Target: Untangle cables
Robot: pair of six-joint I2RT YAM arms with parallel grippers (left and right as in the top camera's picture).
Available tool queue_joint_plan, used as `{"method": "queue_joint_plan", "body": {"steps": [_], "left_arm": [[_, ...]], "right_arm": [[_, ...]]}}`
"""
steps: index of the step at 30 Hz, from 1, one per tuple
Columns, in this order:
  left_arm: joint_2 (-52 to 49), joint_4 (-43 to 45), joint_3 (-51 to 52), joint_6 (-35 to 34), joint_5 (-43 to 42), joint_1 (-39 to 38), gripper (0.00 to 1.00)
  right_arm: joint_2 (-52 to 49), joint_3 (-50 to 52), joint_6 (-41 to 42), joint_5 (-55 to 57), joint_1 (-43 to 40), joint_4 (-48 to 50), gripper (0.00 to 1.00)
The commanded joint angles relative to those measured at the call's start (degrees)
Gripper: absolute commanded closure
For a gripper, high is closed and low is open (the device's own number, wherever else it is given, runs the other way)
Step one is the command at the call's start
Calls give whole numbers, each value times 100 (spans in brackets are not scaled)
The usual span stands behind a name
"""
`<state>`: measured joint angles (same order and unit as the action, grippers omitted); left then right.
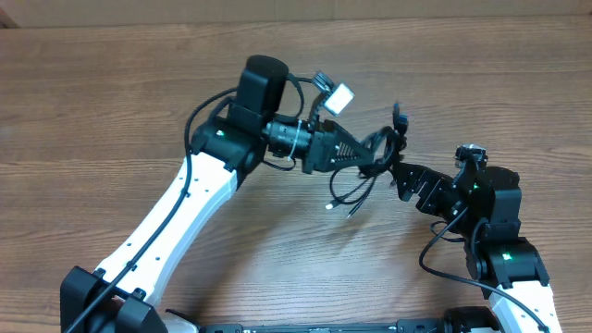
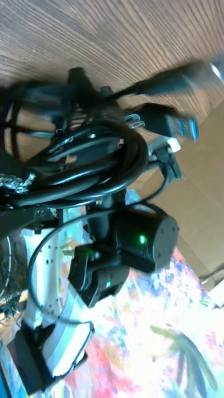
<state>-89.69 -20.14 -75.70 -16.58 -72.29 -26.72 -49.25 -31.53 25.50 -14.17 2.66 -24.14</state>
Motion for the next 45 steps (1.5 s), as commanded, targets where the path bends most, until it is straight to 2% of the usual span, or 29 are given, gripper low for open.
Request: {"method": "queue_joint_plan", "body": {"steps": [1, 7, 10, 13, 14, 16, 25, 31, 35, 38, 45], "left_arm": [[111, -44, -144, -76, -522, 293, 96], [111, -382, -144, 114, -507, 680, 96], [111, -514, -144, 501, -509, 693, 96], [111, -684, -144, 1062, -514, 693, 96], [111, -844, -144, 1506, -509, 695, 96], [111, -944, -144, 1703, -509, 695, 96], [111, -964, -144, 1845, -732, 693, 96], [111, -964, -144, 1923, -896, 693, 96], [111, -964, -144, 1923, -866, 695, 96], [111, -962, -144, 1958, -791, 695, 96], [111, -1204, -144, 1996, 101, 693, 96]], "right_arm": [[-37, -74, 28, 518, -17, -13, 0], [-37, -76, 219, 546, -17, -22, 0], [-37, -76, 179, 308, -17, 74, 0], [-37, -76, -317, -339, -15, 321, 0], [-37, -76, -758, -968, -15, 538, 0], [-37, -76, -1099, -1534, -15, 695, 0], [-37, -76, -2164, -3362, -15, 1054, 0], [-37, -76, -2603, -3998, -15, 1078, 0], [-37, -76, -2608, -4188, -15, 1134, 0], [-37, -76, -2983, -4728, -15, 1167, 0], [-37, -76, -2973, -4203, -17, 1054, 0]]}}
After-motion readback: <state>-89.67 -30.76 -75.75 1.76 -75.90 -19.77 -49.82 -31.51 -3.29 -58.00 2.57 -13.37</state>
